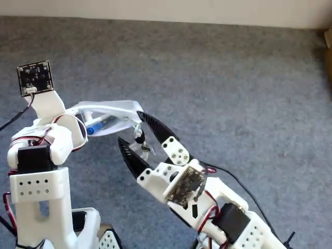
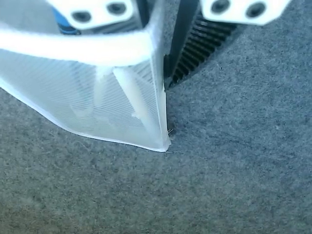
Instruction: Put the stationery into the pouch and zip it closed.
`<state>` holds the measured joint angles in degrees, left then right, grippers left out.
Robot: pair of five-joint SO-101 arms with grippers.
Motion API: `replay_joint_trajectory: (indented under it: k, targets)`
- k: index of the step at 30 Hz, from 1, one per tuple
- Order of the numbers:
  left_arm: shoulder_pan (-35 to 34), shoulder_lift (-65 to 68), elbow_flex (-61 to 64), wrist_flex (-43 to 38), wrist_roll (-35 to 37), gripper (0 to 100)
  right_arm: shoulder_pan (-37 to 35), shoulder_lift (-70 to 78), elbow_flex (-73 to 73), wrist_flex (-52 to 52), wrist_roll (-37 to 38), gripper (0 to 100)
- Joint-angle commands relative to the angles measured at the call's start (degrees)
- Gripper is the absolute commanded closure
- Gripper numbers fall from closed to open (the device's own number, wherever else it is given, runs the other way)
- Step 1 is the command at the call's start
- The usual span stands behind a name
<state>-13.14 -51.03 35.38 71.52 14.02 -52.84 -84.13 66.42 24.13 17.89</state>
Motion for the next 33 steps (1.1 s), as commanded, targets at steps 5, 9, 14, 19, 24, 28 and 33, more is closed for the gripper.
replay_joint_trajectory:
  k: [5,9,14,19,24,28,33]
  targets:
    - [0.6,-1.7,-0.7,-1.3,-0.5,99,1.2,-1.3,-4.0,7.3,-7.8,79.6]
    - [0.6,-1.6,-0.6,-1.3,-0.5,99,3.3,-1.3,-1.3,8.5,-8.2,79.6]
    - [0.6,-1.6,-0.6,-1.3,-0.5,99,7.3,-1.1,1.9,8.4,-8.2,79.6]
    - [0.6,-1.5,-0.6,-1.5,-0.5,99,7.7,-0.8,6.7,2.2,-8.2,79.6]
    - [0.6,-1.5,-0.6,-1.5,-0.5,99,7.4,-0.8,12.5,-5.0,-7.8,79.6]
    - [0.6,-1.5,-0.6,-1.6,-0.5,99,7.4,-0.8,13.4,-5.4,-7.8,79.6]
    - [0.7,-1.5,-0.6,-1.6,-0.5,99,7.3,-0.8,13.8,-5.5,-8.1,79.6]
